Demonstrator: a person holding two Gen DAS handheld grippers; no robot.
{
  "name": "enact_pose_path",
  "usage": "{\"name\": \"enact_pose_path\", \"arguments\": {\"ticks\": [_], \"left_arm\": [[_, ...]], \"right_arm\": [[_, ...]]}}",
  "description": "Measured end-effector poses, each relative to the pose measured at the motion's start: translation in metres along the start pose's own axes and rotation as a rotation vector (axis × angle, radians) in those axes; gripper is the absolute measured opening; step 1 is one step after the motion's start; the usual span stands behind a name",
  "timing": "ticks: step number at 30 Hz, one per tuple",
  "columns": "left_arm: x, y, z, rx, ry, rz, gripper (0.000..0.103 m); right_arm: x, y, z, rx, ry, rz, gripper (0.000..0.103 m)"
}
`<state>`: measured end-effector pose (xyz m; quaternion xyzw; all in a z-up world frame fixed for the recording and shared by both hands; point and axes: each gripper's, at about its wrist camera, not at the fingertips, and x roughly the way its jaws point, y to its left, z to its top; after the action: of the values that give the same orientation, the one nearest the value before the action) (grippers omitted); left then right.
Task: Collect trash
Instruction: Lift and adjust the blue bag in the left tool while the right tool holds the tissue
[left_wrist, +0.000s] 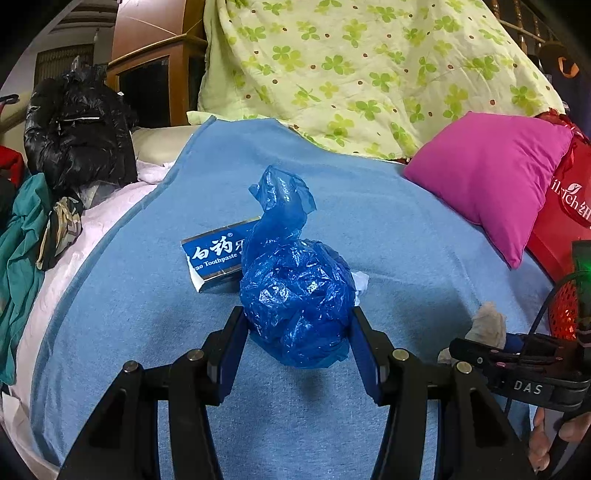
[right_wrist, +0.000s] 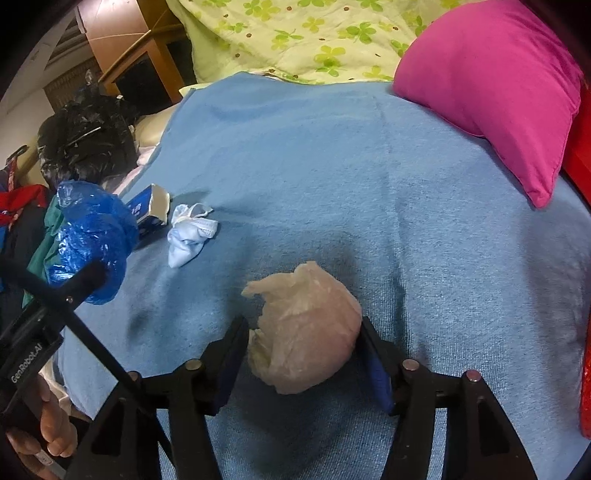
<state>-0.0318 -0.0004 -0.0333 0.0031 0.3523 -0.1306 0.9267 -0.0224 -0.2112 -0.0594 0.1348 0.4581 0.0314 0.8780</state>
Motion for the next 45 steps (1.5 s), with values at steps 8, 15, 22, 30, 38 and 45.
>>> {"name": "enact_pose_path", "arguments": {"ticks": [8, 15, 22, 30, 38, 45], "left_arm": [[0.003, 0.006, -0.002, -0.016, 0.028, -0.004, 0.057], [0.020, 0.016, -0.009, -0.063, 0.140, -0.036, 0.057], [0.028, 0.020, -0.014, -0.088, 0.189, -0.041, 0.060], [0.043, 0.022, -0.020, -0.114, 0.262, -0.037, 0.060], [0.044, 0.016, -0.022, -0.083, 0.255, -0.008, 0.060], [0.045, 0.010, -0.027, -0.048, 0.241, 0.026, 0.061]], "right_arm": [[0.000, -0.006, -0.001, 0.017, 0.012, 0.006, 0.070], [0.006, -0.005, -0.006, -0.033, 0.007, -0.001, 0.079], [0.023, 0.033, -0.024, -0.263, -0.028, -0.167, 0.103], [0.018, 0.031, -0.034, -0.241, -0.101, -0.170, 0.103], [0.014, 0.029, -0.042, -0.204, -0.164, -0.175, 0.103], [0.012, 0.029, -0.049, -0.199, -0.195, -0.181, 0.103]]}}
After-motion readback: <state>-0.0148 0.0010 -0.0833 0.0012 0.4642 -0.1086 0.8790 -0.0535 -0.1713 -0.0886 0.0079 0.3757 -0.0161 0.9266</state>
